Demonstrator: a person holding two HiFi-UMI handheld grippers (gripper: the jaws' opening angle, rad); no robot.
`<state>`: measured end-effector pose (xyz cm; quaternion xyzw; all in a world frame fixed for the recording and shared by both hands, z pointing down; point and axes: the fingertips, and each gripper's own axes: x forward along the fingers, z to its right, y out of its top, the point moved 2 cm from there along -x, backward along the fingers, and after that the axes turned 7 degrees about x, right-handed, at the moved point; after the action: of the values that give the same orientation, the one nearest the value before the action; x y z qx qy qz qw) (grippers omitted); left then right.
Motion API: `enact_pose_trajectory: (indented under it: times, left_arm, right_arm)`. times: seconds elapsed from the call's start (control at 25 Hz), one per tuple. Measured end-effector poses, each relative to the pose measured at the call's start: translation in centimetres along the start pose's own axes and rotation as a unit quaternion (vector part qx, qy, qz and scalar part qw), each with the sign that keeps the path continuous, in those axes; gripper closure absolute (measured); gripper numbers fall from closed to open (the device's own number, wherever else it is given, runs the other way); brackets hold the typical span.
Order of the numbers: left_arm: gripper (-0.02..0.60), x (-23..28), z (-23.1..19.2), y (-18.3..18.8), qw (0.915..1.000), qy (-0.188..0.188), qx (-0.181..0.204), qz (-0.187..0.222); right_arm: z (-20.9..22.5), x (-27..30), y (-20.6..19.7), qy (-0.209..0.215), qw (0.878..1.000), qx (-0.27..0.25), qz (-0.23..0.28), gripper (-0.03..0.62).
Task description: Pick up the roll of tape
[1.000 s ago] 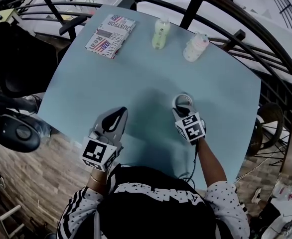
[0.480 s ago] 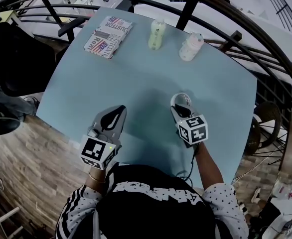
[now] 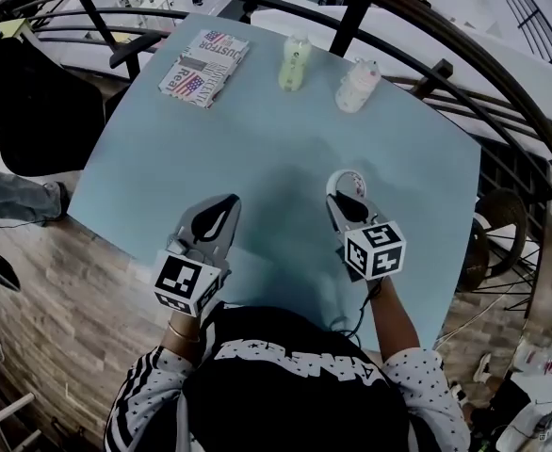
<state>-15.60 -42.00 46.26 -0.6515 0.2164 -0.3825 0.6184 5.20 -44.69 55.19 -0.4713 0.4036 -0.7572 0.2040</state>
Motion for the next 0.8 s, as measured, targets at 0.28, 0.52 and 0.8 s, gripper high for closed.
enact_pose_trajectory:
  times: [0.28, 0.52, 0.8]
  left_arm:
    - [0.581, -0.2, 0.2, -0.3, 1.0, -0.001, -0.005, 0.004]
    - [0.581, -0.9, 0.0, 0.4, 1.0, -0.004, -0.001, 0.004]
    - [0.581, -2.0, -0.1, 1.9, 0.9999, 0.001, 0.009, 0.01]
  right_arm:
    - [-1.3, -2.0, 1.6, 0.005, 0.999, -0.002, 0.037, 0.542]
    - [-2.8, -4.1, 3.0, 0.013, 0.998, 0.01, 0.059, 0.542]
    - [-3.9, -6.6, 4.8, 0.013, 0.996, 0.018, 0.085, 0.542]
